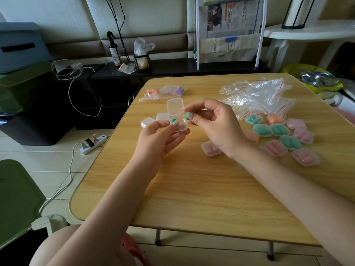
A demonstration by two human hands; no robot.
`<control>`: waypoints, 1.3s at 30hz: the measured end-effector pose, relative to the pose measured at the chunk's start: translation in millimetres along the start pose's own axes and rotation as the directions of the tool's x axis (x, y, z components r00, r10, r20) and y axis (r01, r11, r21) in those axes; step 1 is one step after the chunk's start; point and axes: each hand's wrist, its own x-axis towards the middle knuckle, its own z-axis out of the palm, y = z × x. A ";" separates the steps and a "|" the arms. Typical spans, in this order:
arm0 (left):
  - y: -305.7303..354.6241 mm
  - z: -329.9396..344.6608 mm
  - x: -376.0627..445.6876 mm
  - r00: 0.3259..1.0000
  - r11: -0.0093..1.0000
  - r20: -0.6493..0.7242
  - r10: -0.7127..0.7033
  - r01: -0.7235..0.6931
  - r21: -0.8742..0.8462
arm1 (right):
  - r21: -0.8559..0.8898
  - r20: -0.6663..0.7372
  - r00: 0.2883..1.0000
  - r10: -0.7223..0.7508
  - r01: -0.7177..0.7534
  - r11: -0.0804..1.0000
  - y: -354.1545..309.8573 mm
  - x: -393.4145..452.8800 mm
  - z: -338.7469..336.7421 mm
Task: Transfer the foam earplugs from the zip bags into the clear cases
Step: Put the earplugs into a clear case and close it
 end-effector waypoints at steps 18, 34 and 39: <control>2.4 -3.0 -0.9 0.998 0.997 0.035 -0.056 0.058 -0.053 | -0.364 0.136 0.978 -0.158 0.197 0.910 5.7 -1.8 -2.5; 2.9 0.5 -2.3 0.987 0.989 0.071 -0.143 0.140 0.041 | -0.115 0.076 0.987 0.144 -0.134 0.984 -3.4 0.4 -5.3; 3.2 0.3 -2.3 0.983 0.988 0.095 -0.154 0.152 0.027 | -0.077 0.180 0.968 0.174 -0.162 0.984 -0.6 0.8 -5.3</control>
